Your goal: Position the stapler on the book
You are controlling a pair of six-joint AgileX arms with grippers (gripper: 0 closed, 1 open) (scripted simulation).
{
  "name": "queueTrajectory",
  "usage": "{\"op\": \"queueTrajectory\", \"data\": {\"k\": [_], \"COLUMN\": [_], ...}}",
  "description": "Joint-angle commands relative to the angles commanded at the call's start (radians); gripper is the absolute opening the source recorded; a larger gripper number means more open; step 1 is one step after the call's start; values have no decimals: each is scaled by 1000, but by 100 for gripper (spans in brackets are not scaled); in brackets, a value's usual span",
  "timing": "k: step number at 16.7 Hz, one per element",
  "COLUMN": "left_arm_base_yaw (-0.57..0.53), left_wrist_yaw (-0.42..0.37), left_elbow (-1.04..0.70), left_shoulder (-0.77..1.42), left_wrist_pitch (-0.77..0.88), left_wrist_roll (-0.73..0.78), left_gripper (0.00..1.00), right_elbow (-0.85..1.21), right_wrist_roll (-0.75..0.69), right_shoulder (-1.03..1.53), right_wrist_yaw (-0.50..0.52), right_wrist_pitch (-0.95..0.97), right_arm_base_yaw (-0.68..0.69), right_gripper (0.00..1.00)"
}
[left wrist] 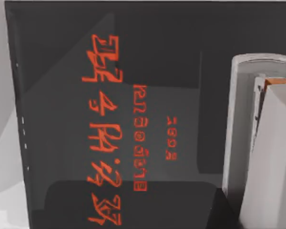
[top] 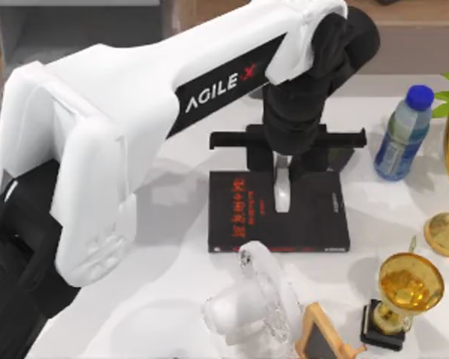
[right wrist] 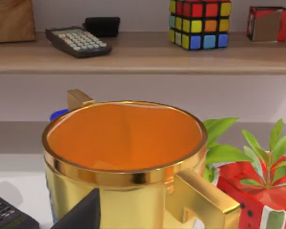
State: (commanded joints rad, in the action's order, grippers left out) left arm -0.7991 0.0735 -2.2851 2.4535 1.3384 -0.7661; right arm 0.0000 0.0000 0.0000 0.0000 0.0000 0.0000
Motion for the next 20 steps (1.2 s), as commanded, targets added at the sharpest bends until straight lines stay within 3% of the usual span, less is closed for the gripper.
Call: {"op": "queueTrajectory", "data": {"k": [11,20], "left_arm_base_yaw": [2,2], "left_wrist_yaw": [1,1], "left_elbow": [108,108], "left_shoulder": [8,8], "left_wrist_pitch": [-114,-114], "left_wrist_roll": [3,3], "left_gripper": [0,68], "right_elbow": [0,0], "right_wrist_roll": [0,0], "right_shoulder": [0,0], "right_wrist_yaw": [0,0], "right_wrist_pitch": [0,0], "right_arm_base_yaw": [0,0], "right_gripper": [100,100]}}
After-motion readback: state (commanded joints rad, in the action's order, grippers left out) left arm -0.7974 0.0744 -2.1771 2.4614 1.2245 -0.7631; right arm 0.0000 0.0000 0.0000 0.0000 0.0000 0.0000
